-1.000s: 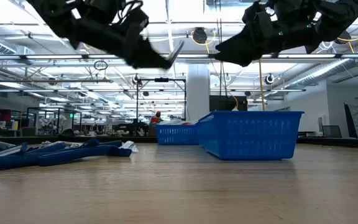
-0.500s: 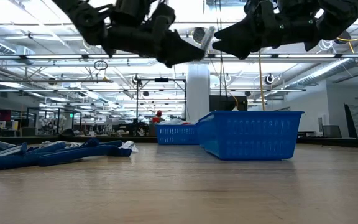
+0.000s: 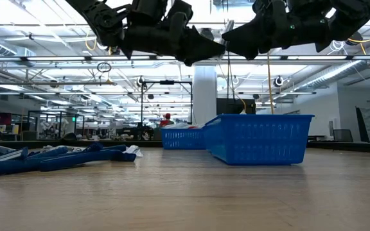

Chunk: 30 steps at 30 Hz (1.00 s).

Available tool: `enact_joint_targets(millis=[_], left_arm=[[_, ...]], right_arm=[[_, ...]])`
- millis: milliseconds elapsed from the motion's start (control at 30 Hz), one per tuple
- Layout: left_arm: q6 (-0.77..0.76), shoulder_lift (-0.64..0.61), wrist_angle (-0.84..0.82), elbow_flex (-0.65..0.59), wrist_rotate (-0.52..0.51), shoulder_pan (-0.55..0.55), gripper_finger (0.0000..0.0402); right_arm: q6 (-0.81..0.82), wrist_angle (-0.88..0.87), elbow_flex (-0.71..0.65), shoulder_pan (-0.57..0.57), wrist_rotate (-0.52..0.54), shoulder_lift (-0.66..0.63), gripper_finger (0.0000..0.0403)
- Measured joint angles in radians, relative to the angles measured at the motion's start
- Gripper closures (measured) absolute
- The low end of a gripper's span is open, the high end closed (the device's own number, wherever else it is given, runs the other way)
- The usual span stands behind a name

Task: Pick & Place Travel size toiletries
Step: Put the nail clipper into the center blue bin

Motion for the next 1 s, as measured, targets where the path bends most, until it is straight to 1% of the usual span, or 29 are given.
enact_joint_targets(millis=[100,367,467,533,633,700,767,900,1000], left_arm=[[0.0,0.0,-0.002,0.001,0.0,-0.002,0.0356],[-0.026,0.0,-0.004,0.001,-0.006,-0.001,0.0354],[-0.036,0.0,-0.005,0.001,-0.013,-0.001,0.0354],[-0.069,0.0,-0.004,0.001,-0.027,-0.002,0.0353],[-0.133,0.0,-0.006,0.001,-0.086,-0.008,0.0351],[-0.139,-0.004,-0.021,0.001,-0.136,-0.017,0.0341],[-0.124,-0.008,-0.04,0.001,-0.207,-0.033,0.0318],[-0.074,-0.026,-0.084,0.001,-0.398,-0.066,0.0251],[-0.003,-0.062,-0.142,0.001,-0.551,-0.082,0.0204]], right_arm=[[-0.014,0.0,0.0,0.0,-0.002,0.0,0.0217],[-0.05,0.0,0.0,0.001,-0.007,0.0,0.0364],[-0.064,-0.001,0.0,0.001,-0.006,0.0,0.0368],[-0.059,-0.002,0.0,0.0,-0.005,0.0,0.0368],[-0.053,-0.005,0.0,0.0,-0.002,0.0,0.0367],[-0.054,-0.008,0.0,-0.001,0.005,0.0,0.0365],[-0.056,-0.021,0.0,-0.001,0.018,0.0,0.0364],[-0.047,-0.074,0.0,-0.002,0.082,0.0,0.0365],[-0.026,-0.135,0.0,-0.018,0.078,0.0,0.0365]])
